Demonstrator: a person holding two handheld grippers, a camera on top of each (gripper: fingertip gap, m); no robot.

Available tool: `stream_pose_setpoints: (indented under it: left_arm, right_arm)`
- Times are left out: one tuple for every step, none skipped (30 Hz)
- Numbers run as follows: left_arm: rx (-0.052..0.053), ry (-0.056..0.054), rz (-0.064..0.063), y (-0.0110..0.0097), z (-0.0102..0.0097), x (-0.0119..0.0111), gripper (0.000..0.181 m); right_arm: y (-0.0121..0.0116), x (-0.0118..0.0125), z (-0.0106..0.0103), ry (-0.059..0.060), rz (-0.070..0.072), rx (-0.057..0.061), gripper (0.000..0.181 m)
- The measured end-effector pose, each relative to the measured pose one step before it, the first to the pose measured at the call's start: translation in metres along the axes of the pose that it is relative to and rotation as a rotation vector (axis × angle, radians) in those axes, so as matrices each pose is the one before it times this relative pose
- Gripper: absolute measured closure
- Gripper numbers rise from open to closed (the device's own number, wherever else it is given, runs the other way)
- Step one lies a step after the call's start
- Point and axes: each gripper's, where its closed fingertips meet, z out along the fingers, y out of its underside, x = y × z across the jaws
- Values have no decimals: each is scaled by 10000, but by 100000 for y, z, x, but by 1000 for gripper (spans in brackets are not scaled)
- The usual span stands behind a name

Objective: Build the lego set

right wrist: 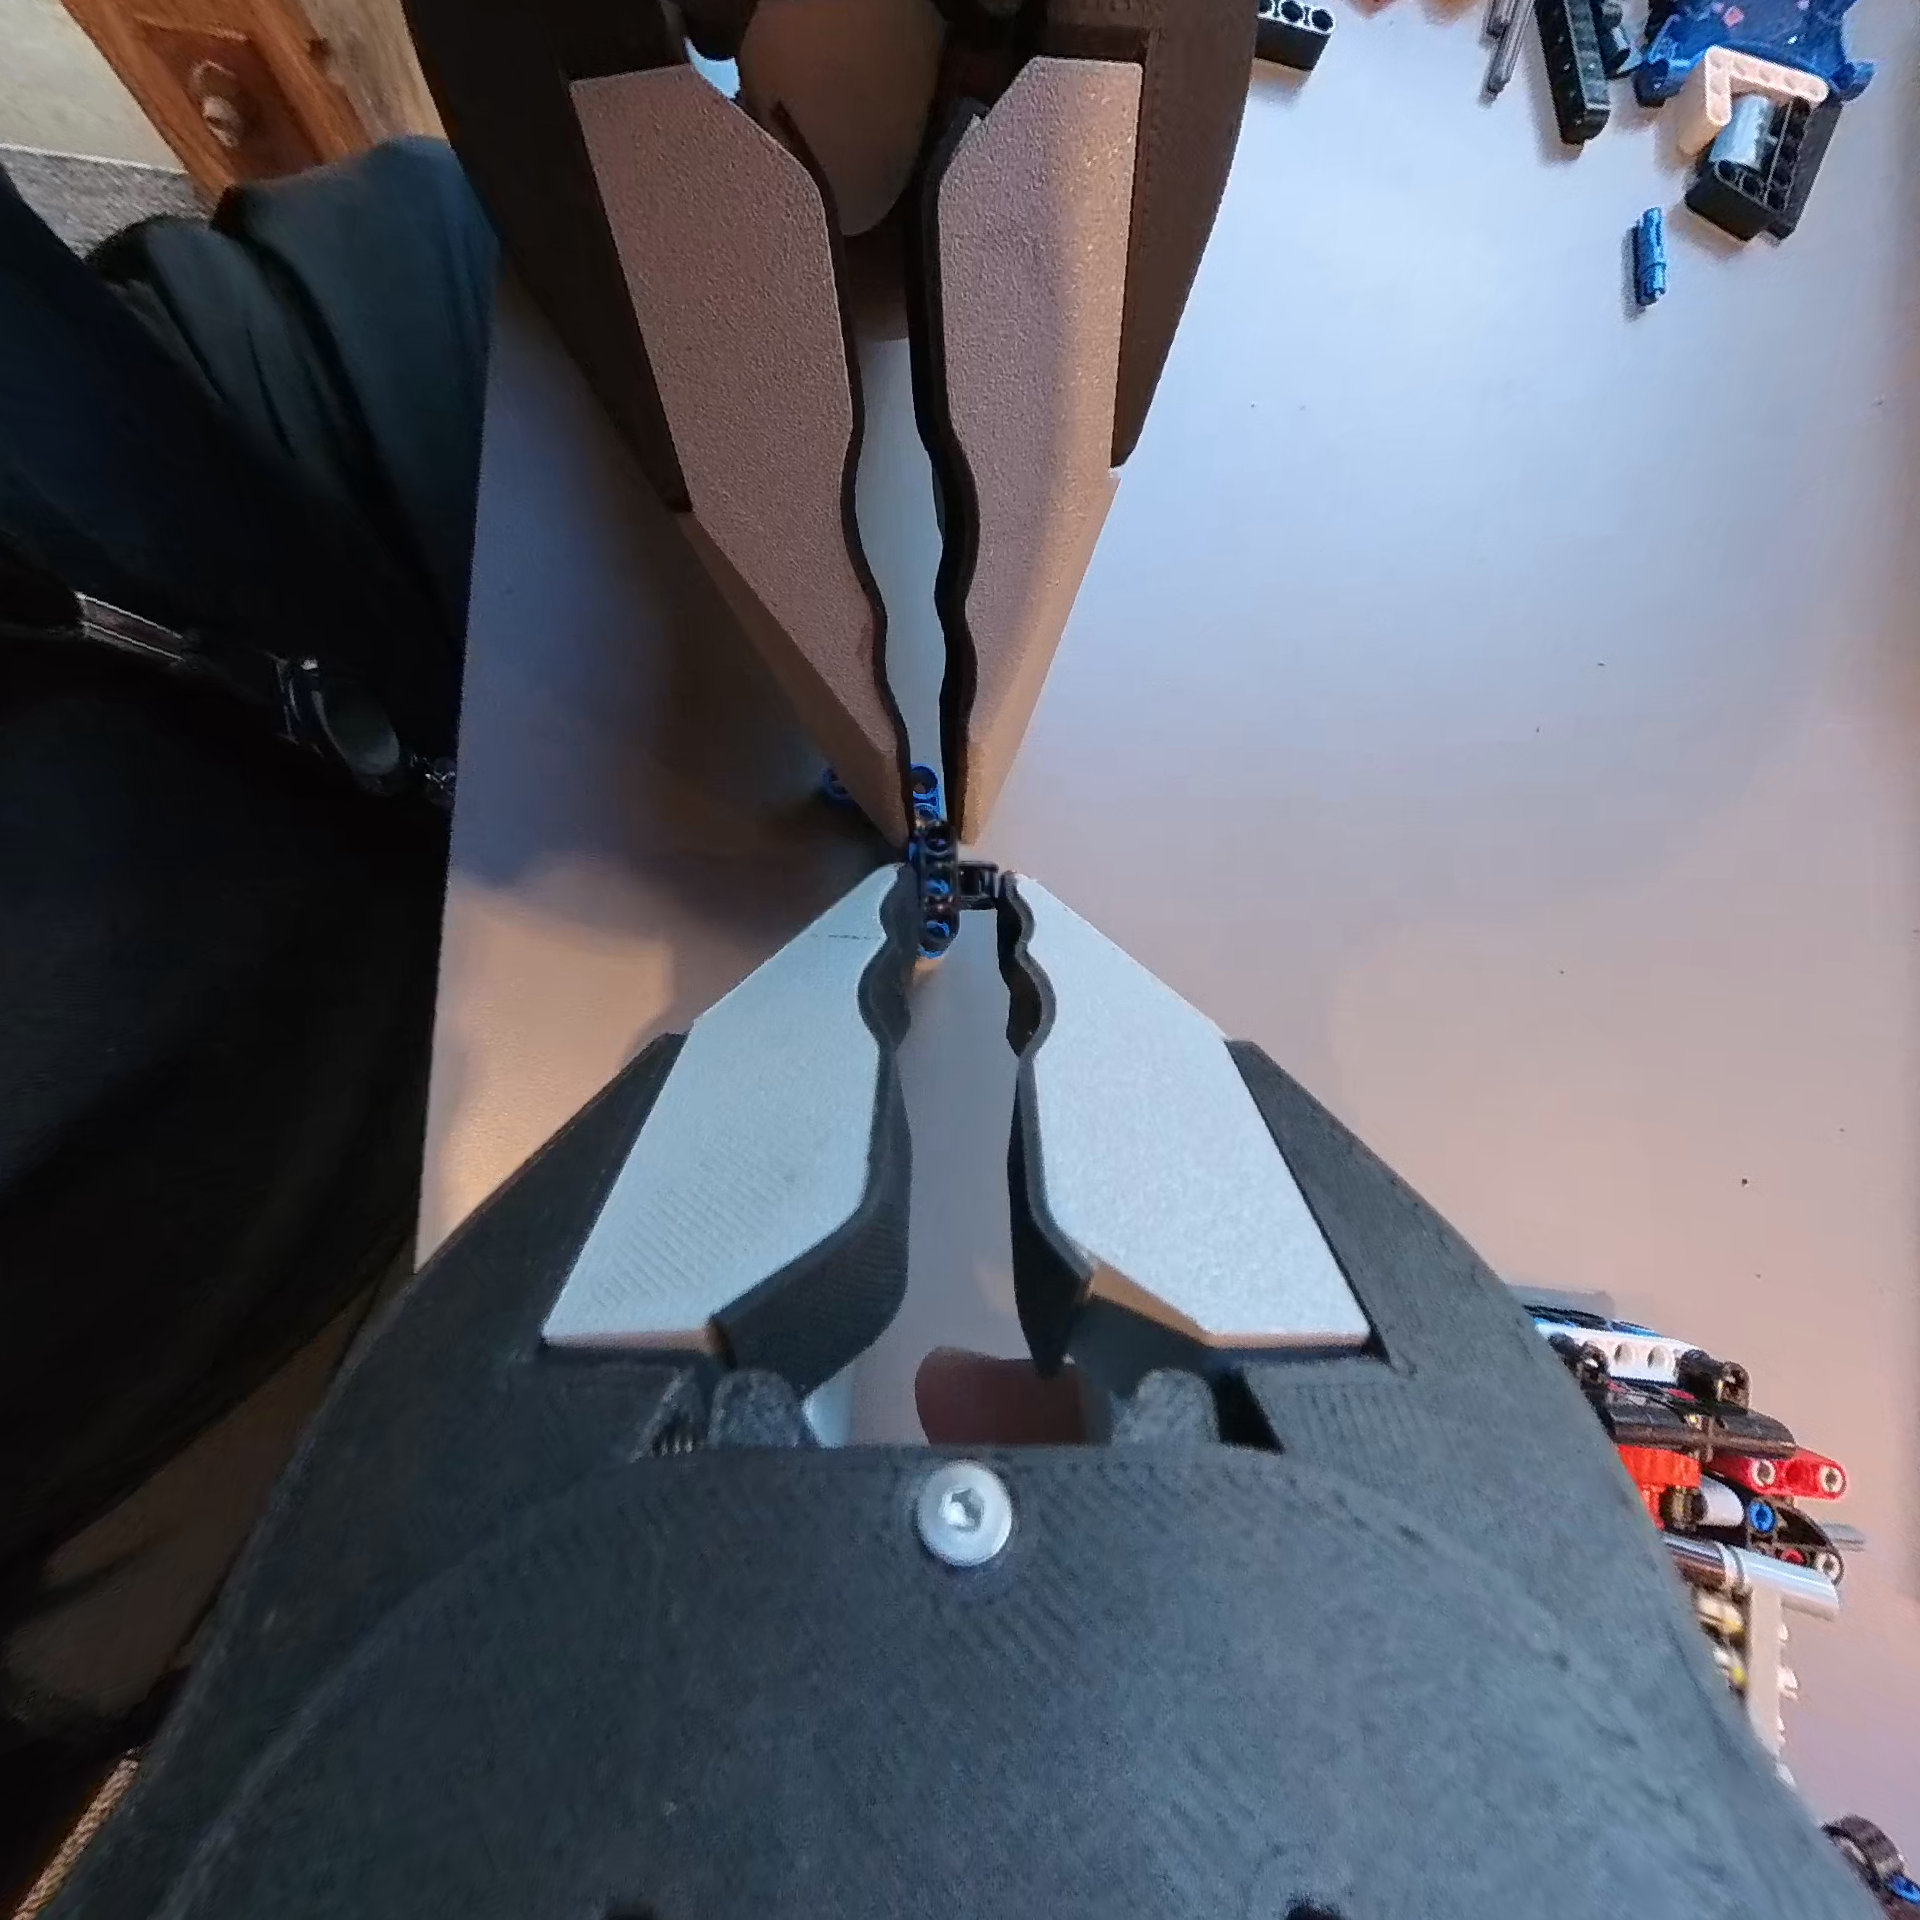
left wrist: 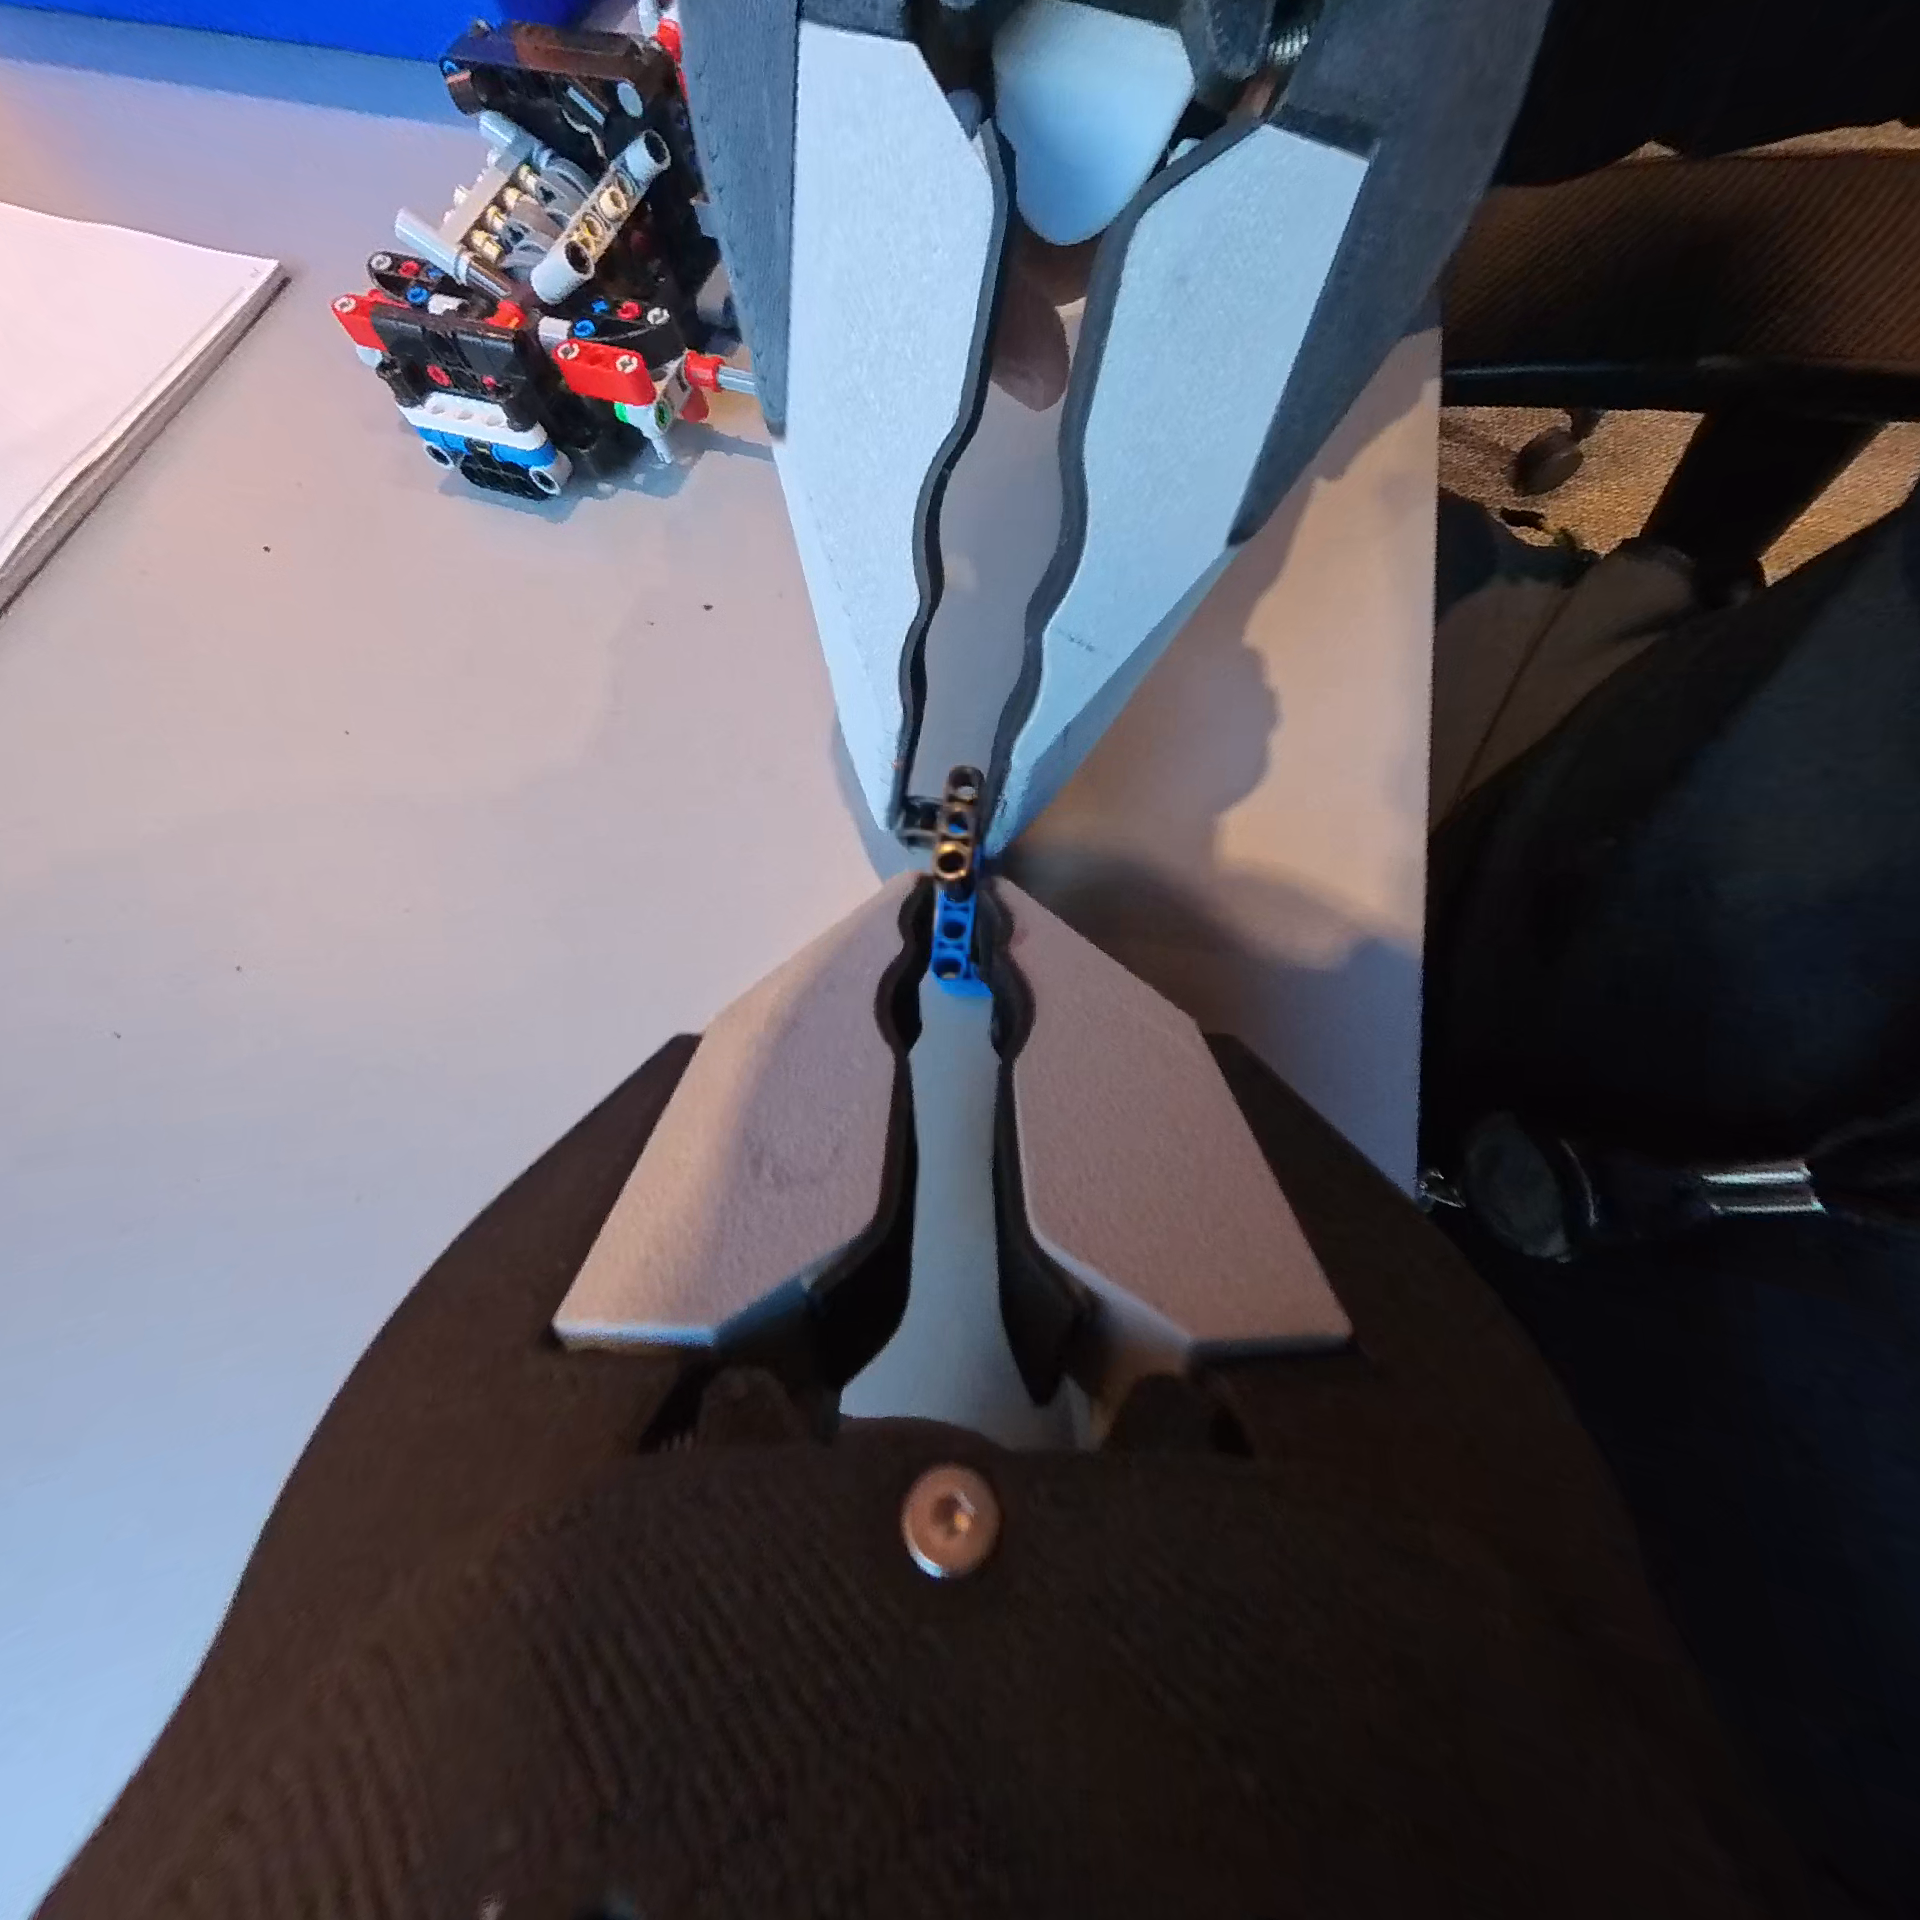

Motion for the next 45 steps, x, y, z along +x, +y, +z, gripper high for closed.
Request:
stream_pose_setpoints:
  left_arm:
    - [-48,59,22,78,31,93,171]
    - [-21,33,17,14,18,52,170]
    - [13,-39,6,-52,33,-50,169]
    - [38,-41,-4,-85,18,-60,169]
    - [57,-22,-21,-131,-6,-56,167]
    - [59,1,-32,-140,-25,-58,166]
    - [66,57,-15,-155,-30,17,167]
    - [67,60,18,-171,-30,26,171]
    - [54,-2,48,-171,-2,-50,174]
    - [-14,-29,81,-43,39,-93,176]
    - [-64,-25,86,29,67,-98,177]
    - [-58,5,43,40,63,-34,177]
    - [-41,12,13,23,52,-27,176]
    - [-10,2,27,-6,34,-16,176]
    - [0,1,34,-2,33,-8,176]
    - [11,4,41,-5,10,-13,176]
    - [0,14,19,-13,19,-16,177]
    - [0,10,26,-2,20,-17,177]
    - [-1,16,39,-11,13,4,177]
    - [-7,25,25,8,-1,8,176]
    - [1,36,24,13,-17,34,177]
    - [17,8,-11,21,-5,-32,176]
    - [26,27,-57,1,0,-28,176]
    - [25,48,-79,-3,23,-5,176]
    - [26,52,-32,4,25,0,176]
    - [54,47,-23,-22,43,-19,176]
    - [54,51,-64,-6,42,-32,176]
    - [-11,50,-52,1,1,2,176]
    - [-1,16,-2,11,5,1,176]
    - [4,0,9,6,-11,-15,176]
    - [2,-11,25,37,-36,-14,176]
    - [4,5,16,39,-54,-16,176]
    - [8,25,-24,47,-66,-12,176]
    - [9,28,-46,33,-64,-12,176]
    - [5,12,-31,33,-47,-13,176]
    - [4,0,-12,26,-37,-26,176]
    - [2,2,-5,3,-6,2,176]
    - [0,12,0,8,6,17,176]
    - [0,1,-25,1,0,-26,176]
    - [1,10,-42,6,-7,-28,176]
    - [1,14,-22,3,-3,-1,176]
    - [-1,5,-12,4,-4,1,177]
    - [0,4,-5,6,9,0,176]
    - [1,7,-11,-6,8,-1,176]
    - [0,3,-4,-3,4,-2,176]
  right_arm:
    - [100,163,-46,85,-37,-45,169]
    - [76,93,-54,30,-6,-24,169]
    - [15,12,-59,-19,16,11,169]
    - [-28,-20,-51,-26,8,30,169]
    - [-10,-35,-24,-17,-16,3,170]
    - [39,-23,1,-6,-34,-33,170]
    - [57,-6,40,9,-28,-39,170]
    - [10,-4,33,-6,-6,-4,170]
    - [-4,-5,32,-19,13,8,169]
    - [-30,10,15,-14,13,9,170]
    - [-21,13,10,-9,5,0,170]
    - [-15,34,18,2,-5,0,170]
    - [-8,35,17,0,-5,-10,170]
    - [41,21,27,-14,6,-27,169]
    - [49,8,19,-29,13,-18,169]
    - [4,4,1,-27,16,16,169]
    - [16,10,-9,-17,12,10,170]
    - [18,16,-23,-5,1,0,170]
    - [15,9,-19,-8,-3,-5,170]
    - [1,-14,3,-19,0,-3,170]
    - [10,-33,21,-33,8,1,170]
    - [0,-19,39,-22,13,8,170]
    - [11,19,21,-2,9,3,169]
    - [25,15,27,-3,2,-10,169]
    - [45,-8,23,-9,-11,-20,169]
    - [55,8,28,7,-17,-25,169]
    - [55,23,31,15,-18,-30,169]
    - [27,16,27,1,-14,-21,169]
    - [13,0,27,-1,-11,-31,169]
    - [-8,9,6,16,-28,-49,169]
    - [-32,11,13,27,-40,-32,170]
    - [-44,4,5,7,-14,0,170]
    - [-82,12,-5,-26,26,47,170]
    - [-85,16,-23,-51,67,96,170]
    - [-83,25,-32,-77,130,144,170]
    - [-77,23,-11,-112,207,191,170]
    - [-42,-5,-13,-159,281,223,169]
    - [-32,-23,-71,-197,337,245,170]
    - [-55,29,-135,-177,356,279,169]
    - [-116,59,-187,-145,336,314,168]
    - [-153,39,-237,-122,298,301,170]
    - [-205,112,-274,-25,195,265,179]
    - [-281,103,-305,30,62,243,181]
    - [-337,11,-254,-5,25,179,181]
    - [-305,-94,-174,-73,23,80,181]
